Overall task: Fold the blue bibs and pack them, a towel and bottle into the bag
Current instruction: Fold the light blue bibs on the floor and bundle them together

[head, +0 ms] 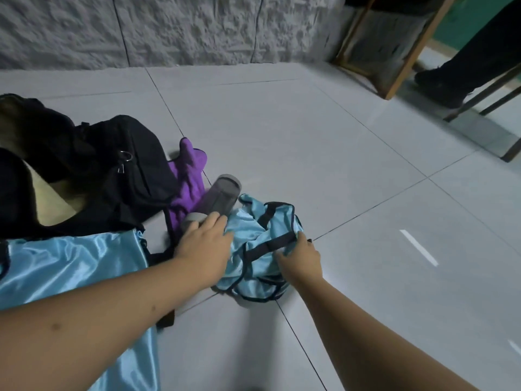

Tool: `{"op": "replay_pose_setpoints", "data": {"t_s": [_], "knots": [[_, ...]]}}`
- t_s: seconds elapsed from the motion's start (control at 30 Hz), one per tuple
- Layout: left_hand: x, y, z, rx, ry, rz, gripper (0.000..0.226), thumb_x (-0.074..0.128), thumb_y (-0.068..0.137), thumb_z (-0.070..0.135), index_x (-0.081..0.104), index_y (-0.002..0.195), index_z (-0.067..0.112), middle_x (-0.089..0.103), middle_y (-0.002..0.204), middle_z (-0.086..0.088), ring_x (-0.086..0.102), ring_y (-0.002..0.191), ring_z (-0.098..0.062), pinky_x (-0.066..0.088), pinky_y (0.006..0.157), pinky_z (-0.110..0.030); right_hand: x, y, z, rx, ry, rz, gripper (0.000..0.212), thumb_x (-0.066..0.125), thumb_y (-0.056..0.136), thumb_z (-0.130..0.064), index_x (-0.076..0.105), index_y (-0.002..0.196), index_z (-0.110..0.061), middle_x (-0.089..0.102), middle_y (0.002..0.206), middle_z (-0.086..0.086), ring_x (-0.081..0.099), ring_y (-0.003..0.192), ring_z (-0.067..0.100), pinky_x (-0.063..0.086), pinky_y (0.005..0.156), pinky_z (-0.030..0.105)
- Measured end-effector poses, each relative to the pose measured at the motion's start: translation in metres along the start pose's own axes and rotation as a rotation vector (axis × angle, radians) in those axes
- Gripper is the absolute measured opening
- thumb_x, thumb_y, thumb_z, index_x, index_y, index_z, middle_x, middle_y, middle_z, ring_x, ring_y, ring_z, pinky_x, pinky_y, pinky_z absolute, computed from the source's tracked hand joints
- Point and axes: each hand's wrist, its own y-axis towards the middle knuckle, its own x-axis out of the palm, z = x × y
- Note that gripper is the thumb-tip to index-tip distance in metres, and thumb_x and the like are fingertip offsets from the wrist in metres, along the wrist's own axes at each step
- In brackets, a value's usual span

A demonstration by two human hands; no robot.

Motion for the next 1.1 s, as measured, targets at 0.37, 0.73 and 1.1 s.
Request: {"op": "replay_pose_setpoints", "data": {"t_s": [0.37, 0.73, 1.1], "knots": [[-0.01, 0.0, 0.011, 0.053, -0.446, 0.114, 0.062, 0.059, 0.093, 0.052, 0.05, 0.145, 0.02, 0.052, 0.147, 0.0, 0.041, 0.14, -0.024, 0.026, 0.123, -0.04, -0.019, -0.015, -0.032, -0.118, 0.436, 0.07, 0.021, 0.057, 0.079, -0.011, 0.075, 0.087, -0.019, 0.069, 0.069, 0.0, 0.066, 0.066, 0.02, 0.061, 0.069, 0.04], [-0.129, 0.018, -0.009, -0.19, -1.289, 0.014, 0.017, 0.064, 0.077, 0.017, 0.074, 0.082, 0.029, 0.075, 0.077, -0.005, 0.066, 0.071, -0.022, 0.051, 0.067, -0.033, -0.122, -0.065, -0.128, -0.575, 0.608, 0.204, 0.012, 0.062, 0.077, -0.025, 0.067, 0.083, -0.016, 0.068, 0.075, -0.004, 0.064, 0.07, 0.014, 0.054, 0.065, 0.033], [-0.268, -0.06, -0.08, -0.199, -1.509, 0.168, 0.017, 0.074, 0.092, 0.017, 0.075, 0.102, 0.003, 0.078, 0.099, -0.017, 0.076, 0.093, -0.036, 0.059, 0.088, -0.047, -0.14, -0.124, -0.154, -0.526, 0.534, -0.102, 0.017, 0.064, 0.087, -0.018, 0.072, 0.09, -0.004, 0.074, 0.083, 0.023, 0.069, 0.069, 0.032, 0.058, 0.071, 0.06]]}}
